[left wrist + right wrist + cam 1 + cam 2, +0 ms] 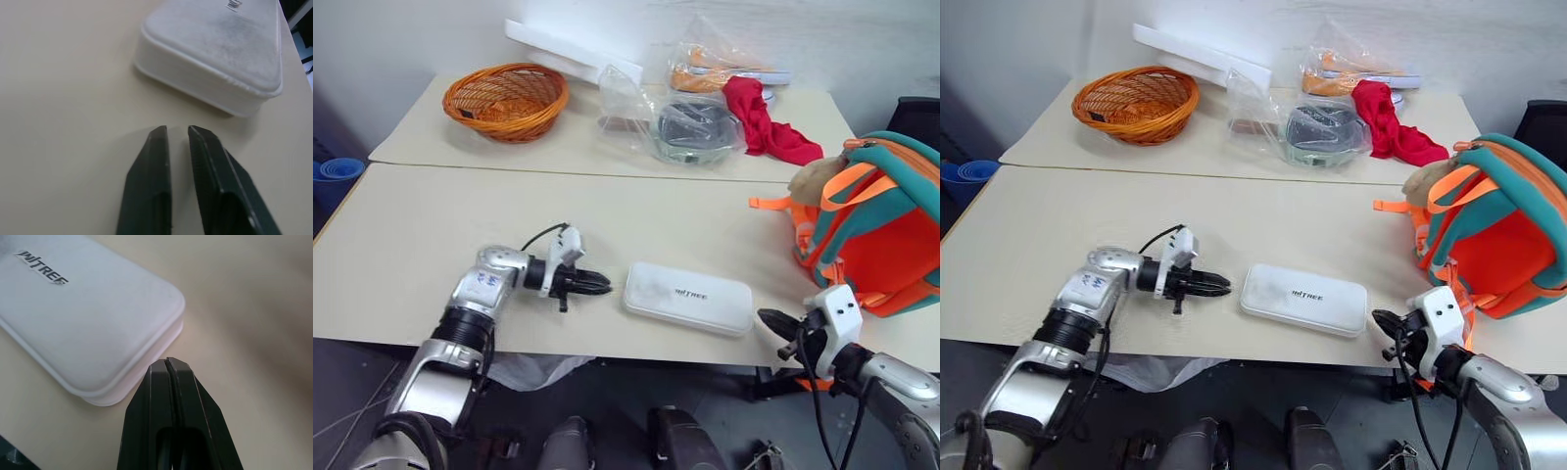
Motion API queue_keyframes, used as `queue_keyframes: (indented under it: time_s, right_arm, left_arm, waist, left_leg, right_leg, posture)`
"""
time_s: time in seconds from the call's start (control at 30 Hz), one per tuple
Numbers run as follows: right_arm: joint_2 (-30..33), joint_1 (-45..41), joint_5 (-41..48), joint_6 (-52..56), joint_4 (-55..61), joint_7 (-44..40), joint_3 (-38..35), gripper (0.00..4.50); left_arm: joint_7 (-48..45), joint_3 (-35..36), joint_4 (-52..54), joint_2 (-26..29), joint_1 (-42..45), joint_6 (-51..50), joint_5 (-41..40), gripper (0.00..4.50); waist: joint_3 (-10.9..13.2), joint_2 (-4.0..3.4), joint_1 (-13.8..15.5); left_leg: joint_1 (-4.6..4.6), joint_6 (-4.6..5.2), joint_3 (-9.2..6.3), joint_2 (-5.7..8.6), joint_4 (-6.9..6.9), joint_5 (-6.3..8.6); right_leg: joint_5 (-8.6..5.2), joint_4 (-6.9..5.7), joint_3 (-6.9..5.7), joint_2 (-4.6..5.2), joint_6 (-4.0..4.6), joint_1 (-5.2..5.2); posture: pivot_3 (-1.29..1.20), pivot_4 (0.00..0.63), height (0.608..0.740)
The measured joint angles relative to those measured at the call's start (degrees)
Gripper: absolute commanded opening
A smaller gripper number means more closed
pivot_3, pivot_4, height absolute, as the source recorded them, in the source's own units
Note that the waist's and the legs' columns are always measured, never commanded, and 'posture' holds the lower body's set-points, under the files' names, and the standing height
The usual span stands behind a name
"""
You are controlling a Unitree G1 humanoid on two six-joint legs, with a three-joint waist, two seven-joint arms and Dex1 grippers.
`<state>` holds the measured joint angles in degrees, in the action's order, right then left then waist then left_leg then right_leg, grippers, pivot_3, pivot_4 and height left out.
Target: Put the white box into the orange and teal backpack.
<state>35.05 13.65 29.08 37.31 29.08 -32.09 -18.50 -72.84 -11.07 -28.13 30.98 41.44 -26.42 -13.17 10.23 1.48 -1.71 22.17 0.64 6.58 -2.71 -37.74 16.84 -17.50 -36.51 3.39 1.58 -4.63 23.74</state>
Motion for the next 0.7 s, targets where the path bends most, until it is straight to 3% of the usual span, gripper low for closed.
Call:
queue_keyframes:
  time_s: [0.27, 0.5, 0.7]
  right_arm:
    - [0.0, 0.1, -1.0, -2.3, -1.7, -0.4, 0.0, 0.0]
    - [-0.9, -0.2, -2.2, -3.7, -2.6, -0.3, 0.8, 0.0]
    - [-2.2, -3.3, -4.0, -5.5, -4.9, -0.3, 4.6, 0.0]
  left_arm:
    - [-6.9, -0.3, -8.4, 1.2, 7.2, -15.4, -1.5, 4.34]
    - [-8.6, -2.3, -15.0, -2.6, 12.5, -23.4, -1.2, 4.42]
    - [-7.2, -5.4, -12.9, -8.8, 14.0, -25.1, 0.2, 4.42]
  waist:
    - [0.0, 0.01, 0.0]
    - [0.0, 0.01, 0.1]
    - [0.0, 0.02, 0.3]
  left_leg:
    - [0.03, 0.03, 0.02, 0.02, -0.02, 0.01]
    - [0.03, 0.04, -0.03, 0.05, -0.07, 0.03]
    - [0.04, 0.07, -0.05, 0.07, -0.12, 0.04]
  right_leg:
    - [0.0, 0.02, -0.05, -0.03, 0.0, 0.01]
    - [-0.01, 0.01, -0.02, -0.02, 0.0, -0.01]
    - [0.0, 0.01, -0.01, 0.09, -0.01, -0.06]
  posture:
    - [0.0, 0.15, 0.74]
    - [0.0, 0.15, 0.74]
    - [0.0, 0.15, 0.74]
